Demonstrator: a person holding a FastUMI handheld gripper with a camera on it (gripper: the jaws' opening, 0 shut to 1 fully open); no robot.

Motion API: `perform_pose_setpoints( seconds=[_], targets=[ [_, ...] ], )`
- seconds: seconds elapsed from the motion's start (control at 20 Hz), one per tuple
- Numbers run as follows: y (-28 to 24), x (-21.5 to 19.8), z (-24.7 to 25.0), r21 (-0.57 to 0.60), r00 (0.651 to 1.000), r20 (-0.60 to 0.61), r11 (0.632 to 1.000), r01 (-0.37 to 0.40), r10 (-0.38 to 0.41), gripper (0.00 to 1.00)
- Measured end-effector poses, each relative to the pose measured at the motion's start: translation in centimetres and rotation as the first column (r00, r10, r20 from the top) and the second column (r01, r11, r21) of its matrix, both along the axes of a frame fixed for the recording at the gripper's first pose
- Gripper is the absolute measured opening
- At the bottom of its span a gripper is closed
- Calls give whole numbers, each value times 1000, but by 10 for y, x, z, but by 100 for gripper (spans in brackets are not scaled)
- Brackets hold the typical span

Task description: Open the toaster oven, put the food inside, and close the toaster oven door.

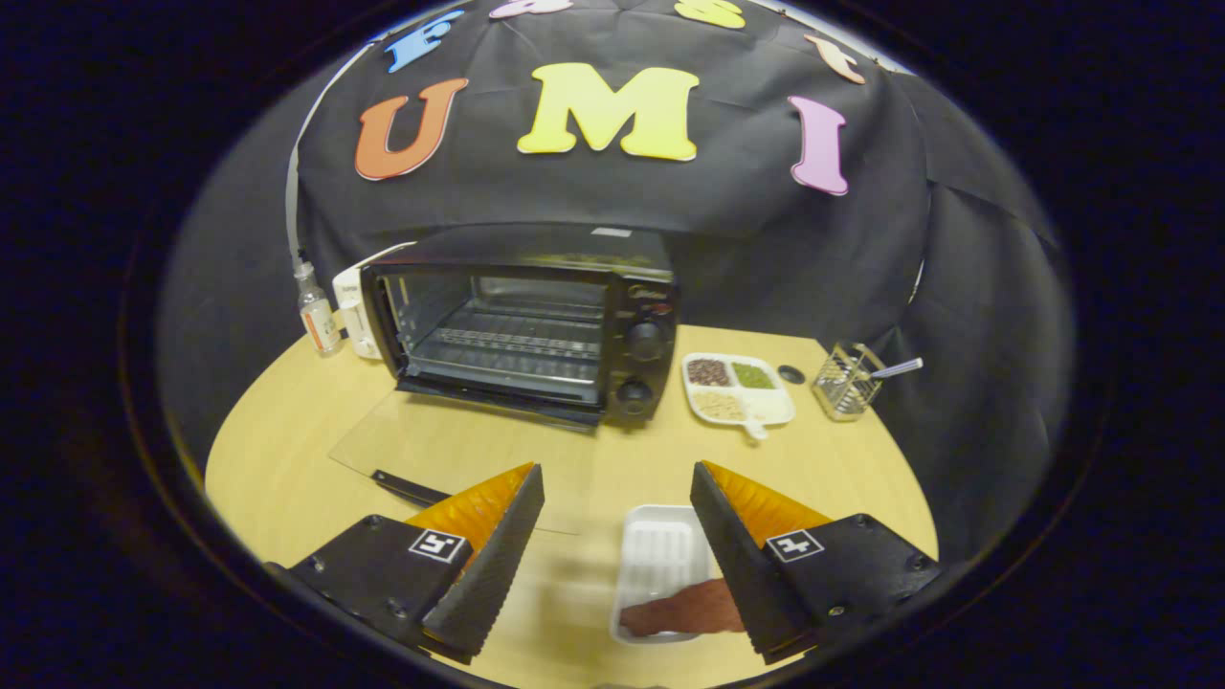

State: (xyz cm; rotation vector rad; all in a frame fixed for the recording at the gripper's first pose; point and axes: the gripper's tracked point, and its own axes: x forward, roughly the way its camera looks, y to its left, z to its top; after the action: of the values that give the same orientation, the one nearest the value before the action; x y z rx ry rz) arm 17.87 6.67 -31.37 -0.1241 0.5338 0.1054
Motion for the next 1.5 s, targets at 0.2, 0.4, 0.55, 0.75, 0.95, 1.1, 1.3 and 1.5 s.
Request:
perform_pose_setpoints(
  seconds=[0.2,0.4,0.55,0.75,0.95,1.1,1.3,1.5],
  targets=[
    [-68,0,-4,15,999,-48,1000,-12,13,99],
    [-86,-18,-37,132,977,-174,986,-101,123,97],
    [-79,-37,-61,259,938,-263,953,-156,225,89],
    [-74,-59,-85,429,880,-373,896,-118,294,71],
    [-64,-70,-89,619,830,-430,785,-14,354,42],
    [-64,-71,-85,684,811,-454,727,52,369,23],
    [-67,-66,-73,678,822,-426,735,13,378,16],
    [-57,-65,-36,705,848,-368,709,-14,382,16]
  ],
)
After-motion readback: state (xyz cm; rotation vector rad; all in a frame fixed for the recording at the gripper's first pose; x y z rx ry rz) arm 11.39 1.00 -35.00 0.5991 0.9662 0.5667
